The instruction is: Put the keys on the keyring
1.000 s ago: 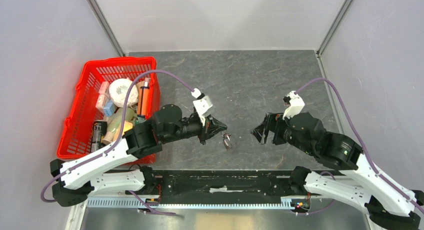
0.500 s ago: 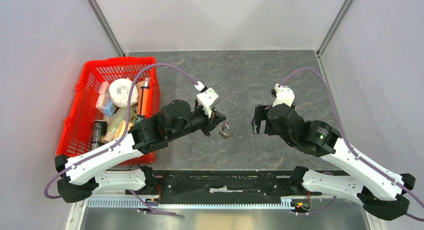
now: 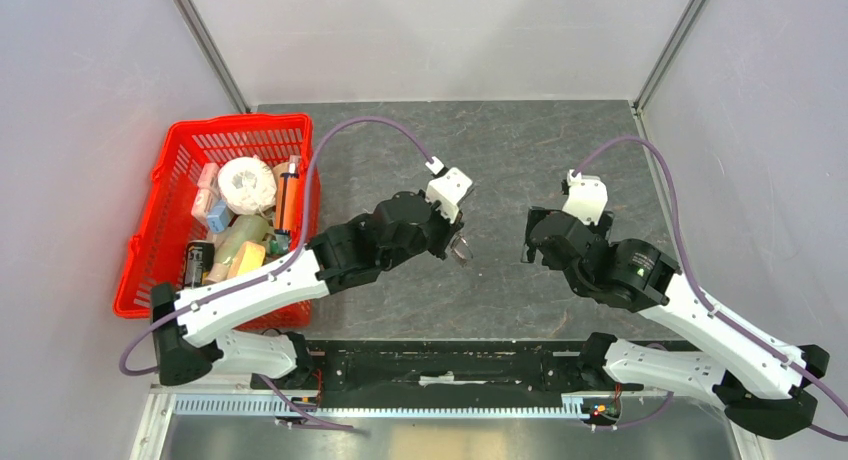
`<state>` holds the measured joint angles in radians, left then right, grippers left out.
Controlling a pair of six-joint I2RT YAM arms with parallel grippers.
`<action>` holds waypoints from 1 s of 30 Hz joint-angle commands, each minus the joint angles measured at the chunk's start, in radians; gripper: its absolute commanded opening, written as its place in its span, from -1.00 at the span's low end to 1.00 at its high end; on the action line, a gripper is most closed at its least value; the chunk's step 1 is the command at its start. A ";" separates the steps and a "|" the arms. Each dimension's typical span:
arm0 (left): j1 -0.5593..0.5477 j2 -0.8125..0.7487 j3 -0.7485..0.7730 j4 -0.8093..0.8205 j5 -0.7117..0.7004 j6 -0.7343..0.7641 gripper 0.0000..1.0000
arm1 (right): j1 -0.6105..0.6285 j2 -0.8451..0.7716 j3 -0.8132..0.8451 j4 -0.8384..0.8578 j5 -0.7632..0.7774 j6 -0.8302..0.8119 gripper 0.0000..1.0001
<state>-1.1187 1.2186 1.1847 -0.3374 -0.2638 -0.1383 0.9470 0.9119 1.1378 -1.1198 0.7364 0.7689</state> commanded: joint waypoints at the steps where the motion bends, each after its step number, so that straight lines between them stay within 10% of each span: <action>1: -0.001 0.068 0.071 0.098 -0.071 0.011 -0.95 | 0.003 -0.006 -0.004 -0.040 0.069 0.056 0.94; 30: 0.152 0.564 0.386 0.140 0.102 -0.006 -0.95 | 0.002 -0.128 -0.154 0.020 -0.060 0.059 0.94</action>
<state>-0.9787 1.7504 1.4944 -0.2573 -0.1825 -0.1387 0.9470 0.7906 1.0016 -1.1324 0.6903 0.8181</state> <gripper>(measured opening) 0.032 0.971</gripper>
